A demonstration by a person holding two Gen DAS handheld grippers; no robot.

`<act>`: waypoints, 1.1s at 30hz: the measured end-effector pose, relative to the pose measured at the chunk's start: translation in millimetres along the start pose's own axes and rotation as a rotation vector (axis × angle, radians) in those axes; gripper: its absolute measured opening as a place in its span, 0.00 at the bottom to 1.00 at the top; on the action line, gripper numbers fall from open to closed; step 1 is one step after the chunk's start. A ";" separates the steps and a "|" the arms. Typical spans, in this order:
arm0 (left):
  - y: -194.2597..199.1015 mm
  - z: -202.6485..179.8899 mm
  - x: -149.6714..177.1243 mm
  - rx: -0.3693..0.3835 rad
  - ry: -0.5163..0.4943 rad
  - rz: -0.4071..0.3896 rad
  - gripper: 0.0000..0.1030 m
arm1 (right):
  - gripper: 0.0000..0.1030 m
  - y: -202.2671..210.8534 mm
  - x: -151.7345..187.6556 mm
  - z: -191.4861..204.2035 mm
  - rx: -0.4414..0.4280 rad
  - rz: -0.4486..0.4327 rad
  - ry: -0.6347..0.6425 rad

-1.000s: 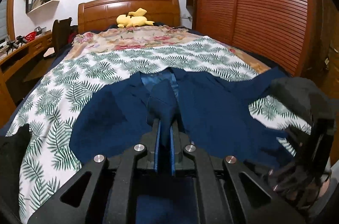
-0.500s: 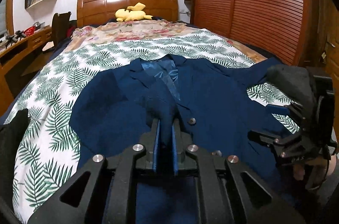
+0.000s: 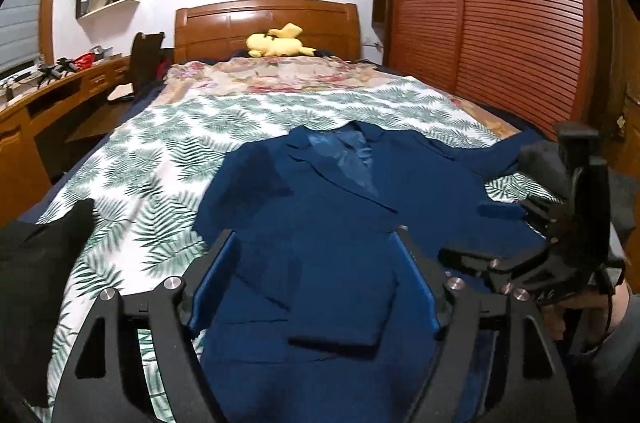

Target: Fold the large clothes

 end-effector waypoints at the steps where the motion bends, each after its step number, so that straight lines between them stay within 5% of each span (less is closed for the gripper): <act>1: 1.8 4.5 1.1 -0.005 0.003 0.000 0.75 | 0.95 -4.6 0.9 4.4 -0.009 0.009 0.013; 15: 22.6 74.7 18.0 -0.093 0.096 0.003 0.75 | 0.75 -49.3 11.8 65.1 -0.165 0.138 0.192; 18: 22.8 79.9 21.1 -0.100 0.100 0.007 0.75 | 0.66 -59.6 9.9 72.7 -0.168 0.161 0.224; 22: 22.7 82.8 25.1 -0.102 0.095 0.016 0.75 | 0.36 -71.8 6.0 72.4 -0.149 0.188 0.235; 26: 21.0 80.2 24.4 -0.090 0.097 0.022 0.75 | 0.11 -69.8 -0.1 69.6 -0.164 0.169 0.221; 33: 15.5 61.8 17.2 -0.066 0.075 0.014 0.75 | 0.06 -29.7 -11.3 45.4 -0.145 0.015 0.145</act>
Point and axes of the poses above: each gripper's, at about its wrist camera, not at the fingertips, and y roughly against the way its jaws point, z to its left, x to its underside, the point moved 3 cm from there along -y, roughly the way its jaws point, and after that the axes turned 5 degrees about -y, right-handed, at the moved point
